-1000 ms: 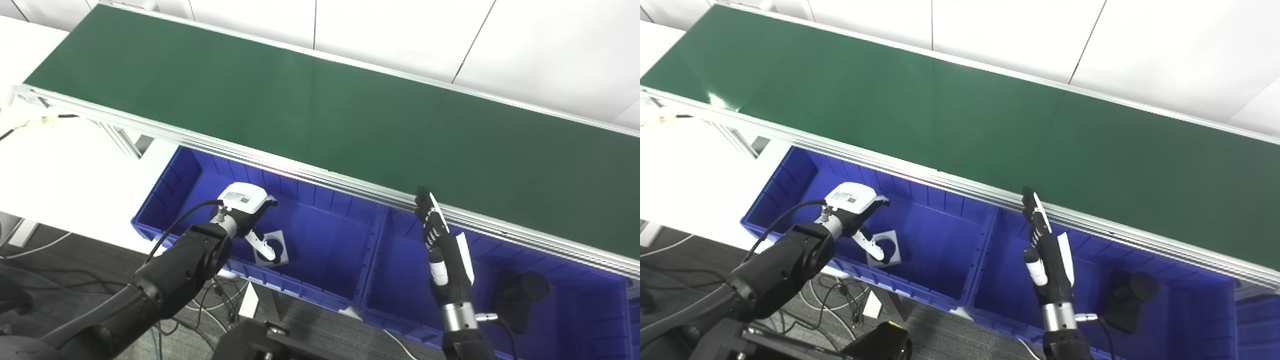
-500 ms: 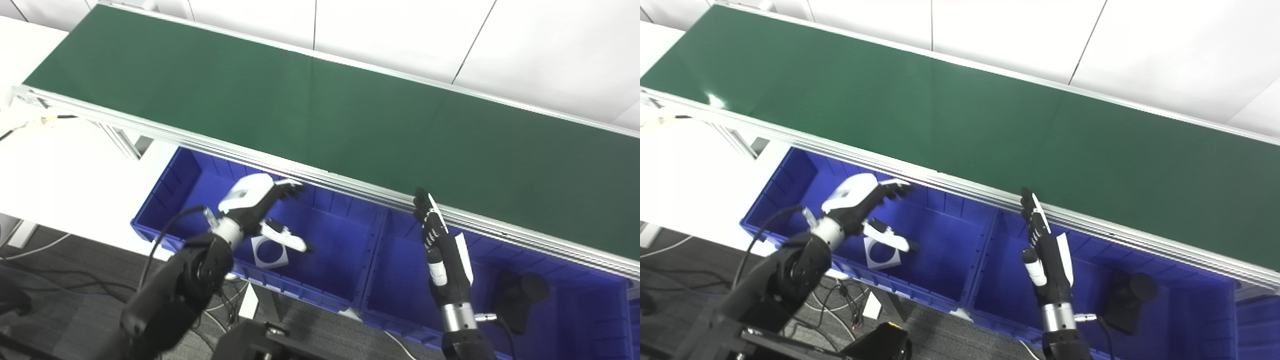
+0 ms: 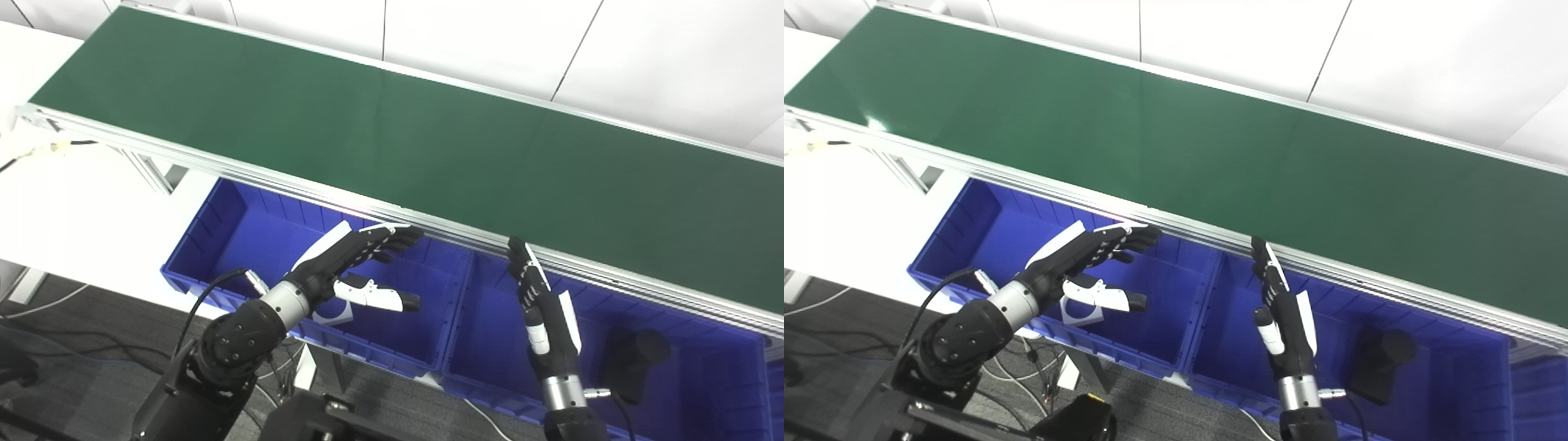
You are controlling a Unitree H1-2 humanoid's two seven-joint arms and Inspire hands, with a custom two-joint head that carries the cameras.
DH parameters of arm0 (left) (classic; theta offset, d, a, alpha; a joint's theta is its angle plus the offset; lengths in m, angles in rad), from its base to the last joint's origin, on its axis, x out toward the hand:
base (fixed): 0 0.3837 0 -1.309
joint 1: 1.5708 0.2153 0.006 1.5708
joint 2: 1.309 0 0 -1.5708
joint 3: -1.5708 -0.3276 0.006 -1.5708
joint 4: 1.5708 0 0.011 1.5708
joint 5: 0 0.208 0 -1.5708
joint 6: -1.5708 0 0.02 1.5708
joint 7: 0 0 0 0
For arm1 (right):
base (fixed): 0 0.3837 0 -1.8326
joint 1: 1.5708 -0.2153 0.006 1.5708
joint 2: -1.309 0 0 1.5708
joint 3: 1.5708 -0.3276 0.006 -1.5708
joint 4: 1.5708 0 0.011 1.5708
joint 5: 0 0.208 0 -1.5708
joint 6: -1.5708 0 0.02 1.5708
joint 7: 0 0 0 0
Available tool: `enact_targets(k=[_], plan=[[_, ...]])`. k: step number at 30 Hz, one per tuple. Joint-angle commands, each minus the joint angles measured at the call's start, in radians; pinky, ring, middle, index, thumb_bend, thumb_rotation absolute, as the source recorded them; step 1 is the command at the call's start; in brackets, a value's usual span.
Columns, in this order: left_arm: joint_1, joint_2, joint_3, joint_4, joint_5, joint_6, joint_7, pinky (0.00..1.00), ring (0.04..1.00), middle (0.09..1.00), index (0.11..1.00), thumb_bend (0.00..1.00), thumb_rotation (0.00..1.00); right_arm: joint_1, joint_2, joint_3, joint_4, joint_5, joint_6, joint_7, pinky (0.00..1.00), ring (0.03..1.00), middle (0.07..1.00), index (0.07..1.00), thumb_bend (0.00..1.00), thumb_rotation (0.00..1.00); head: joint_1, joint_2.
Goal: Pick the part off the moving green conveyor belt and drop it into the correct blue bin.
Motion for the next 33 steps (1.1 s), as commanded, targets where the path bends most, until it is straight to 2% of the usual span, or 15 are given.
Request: enact_targets(k=[1, 3, 6, 8, 10, 11, 12, 13, 14, 15, 17, 20, 23, 27, 33], plan=[[-0.003, -0.007, 0.007, -0.032, -0.048, -0.013, 0.001, 0.8, 0.852, 0.86, 0.842, 1.0, 0.47, -0.009, 0.007, 0.002, -0.022, 0.005, -0.036, 0.0, 0.96, 0.973, 0.967, 0.952, 0.99, 0.98, -0.002, 0.001], [0.009, -0.029, 0.011, 0.011, -0.094, -0.1, 0.016, 0.85, 0.879, 0.882, 0.841, 1.0, 0.44, -0.008, 0.007, 0.004, -0.022, 0.004, -0.036, 0.001, 0.96, 0.974, 0.969, 0.954, 0.99, 0.98, -0.015, -0.001], [0.019, -0.03, -0.029, 0.13, 0.047, -0.346, 0.111, 0.85, 0.904, 0.916, 0.877, 0.99, 0.46, -0.014, 0.008, 0.007, -0.004, 0.004, -0.036, 0.002, 0.96, 0.976, 0.972, 0.957, 0.99, 0.98, -0.063, -0.008], [0.012, -0.035, -0.046, 0.222, 0.123, -0.476, 0.169, 0.86, 0.929, 0.945, 0.903, 0.94, 0.4, -0.019, 0.01, 0.008, 0.011, 0.003, -0.036, 0.002, 0.97, 0.977, 0.973, 0.957, 1.0, 0.98, -0.119, -0.014], [-0.001, -0.038, -0.061, 0.311, 0.186, -0.553, 0.222, 0.85, 0.927, 0.956, 0.914, 0.91, 0.4, -0.022, 0.014, 0.012, 0.023, 0.001, -0.036, 0.003, 0.99, 0.987, 0.974, 0.954, 1.0, 0.97, -0.185, -0.021], [-0.009, -0.037, -0.065, 0.351, 0.21, -0.581, 0.243, 0.84, 0.927, 0.961, 0.92, 0.91, 0.43, -0.024, 0.017, 0.016, 0.032, -0.005, -0.036, -0.001, 0.99, 0.992, 0.977, 0.956, 1.0, 0.97, -0.262, -0.032], [-0.017, -0.037, -0.069, 0.388, 0.23, -0.609, 0.264, 0.84, 0.927, 0.963, 0.922, 0.91, 0.43, -0.025, 0.019, 0.021, 0.038, -0.014, -0.036, -0.007, 0.99, 0.993, 0.978, 0.957, 1.0, 0.97, -0.262, -0.032], [-0.026, -0.035, -0.072, 0.43, 0.248, -0.644, 0.286, 0.83, 0.927, 0.964, 0.923, 0.9, 0.44, -0.026, 0.023, 0.026, 0.047, -0.021, -0.036, -0.013, 0.98, 0.993, 0.98, 0.961, 1.0, 0.98, -0.337, -0.047], [-0.033, -0.035, -0.072, 0.458, 0.259, -0.67, 0.302, 0.83, 0.927, 0.964, 0.922, 0.9, 0.45, -0.027, 0.026, 0.03, 0.053, -0.025, -0.036, -0.018, 0.98, 0.993, 0.98, 0.964, 1.0, 0.97, -0.337, -0.047], [-0.047, -0.034, -0.075, 0.518, 0.272, -0.717, 0.325, 0.82, 0.927, 0.964, 0.921, 0.9, 0.45, -0.028, 0.034, 0.036, 0.062, -0.029, -0.036, -0.028, 0.98, 0.993, 0.981, 0.966, 1.0, 0.97, -0.396, -0.063], [-0.068, -0.033, -0.078, 0.603, 0.286, -0.785, 0.358, 0.79, 0.917, 0.965, 0.915, 0.88, 0.44, -0.029, 0.044, 0.046, 0.075, -0.032, -0.036, -0.042, 0.96, 0.98, 0.973, 0.962, 1.0, 0.95, -0.433, -0.076], [-0.093, -0.023, -0.1, 0.693, 0.286, -0.828, 0.397, 0.68, 0.898, 0.971, 0.926, 0.89, 0.48, -0.031, 0.05, 0.065, 0.091, -0.05, -0.036, -0.076, 0.95, 0.976, 0.968, 0.956, 1.0, 0.94, -0.458, -0.089], [-0.128, 0.001, -0.161, 0.76, 0.28, -0.83, 0.459, 0.84, 0.949, 0.981, 0.947, 0.88, 0.58, -0.034, 0.048, 0.076, 0.111, -0.062, -0.036, -0.095, 0.97, 0.984, 0.973, 0.963, 1.0, 0.95, -0.488, -0.127], [-0.16, 0.013, -0.23, 0.822, 0.232, -0.83, 0.521, 0.88, 0.96, 0.983, 0.955, 0.87, 0.58, -0.034, 0.031, 0.094, 0.126, -0.07, -0.036, -0.11, 0.96, 0.983, 0.978, 0.971, 1.0, 0.95, -0.469, -0.147], [-0.179, 0.017, -0.285, 0.858, 0.228, -0.83, 0.578, 0.87, 0.959, 0.983, 0.964, 0.87, 0.6, -0.033, 0.007, 0.108, 0.143, -0.07, -0.036, -0.128, 0.95, 0.976, 0.974, 0.966, 1.0, 0.95, -0.433, -0.171]])
